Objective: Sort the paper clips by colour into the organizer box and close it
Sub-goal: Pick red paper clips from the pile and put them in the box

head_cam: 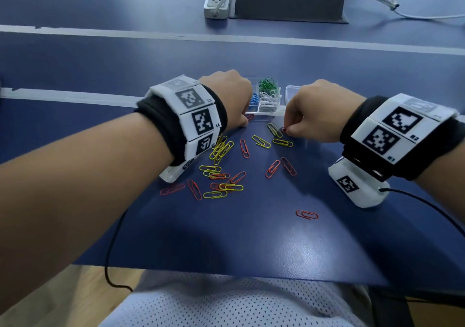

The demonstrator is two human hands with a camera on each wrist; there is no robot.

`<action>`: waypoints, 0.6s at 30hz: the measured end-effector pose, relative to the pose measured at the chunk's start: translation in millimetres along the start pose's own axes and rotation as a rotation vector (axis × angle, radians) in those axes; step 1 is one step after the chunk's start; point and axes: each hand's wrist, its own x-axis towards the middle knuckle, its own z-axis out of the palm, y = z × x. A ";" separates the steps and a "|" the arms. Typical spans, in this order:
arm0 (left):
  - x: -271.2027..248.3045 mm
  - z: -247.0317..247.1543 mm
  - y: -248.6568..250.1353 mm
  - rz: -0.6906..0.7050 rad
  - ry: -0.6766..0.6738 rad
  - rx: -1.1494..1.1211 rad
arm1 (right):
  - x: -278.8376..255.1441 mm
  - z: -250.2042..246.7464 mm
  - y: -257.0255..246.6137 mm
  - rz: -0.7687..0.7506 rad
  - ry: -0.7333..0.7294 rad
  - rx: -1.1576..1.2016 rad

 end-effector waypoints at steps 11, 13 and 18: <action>-4.5 -2.5 4.6 0.021 -0.052 -0.064 | -23.3 -2.6 2.1 0.109 -0.205 0.592; -5.4 -4.1 5.5 0.032 -0.022 -0.091 | -25.9 0.5 1.6 0.110 -0.195 0.525; -4.3 -3.9 8.5 0.069 -0.027 -0.095 | -34.4 6.4 -7.3 -0.024 -0.115 0.180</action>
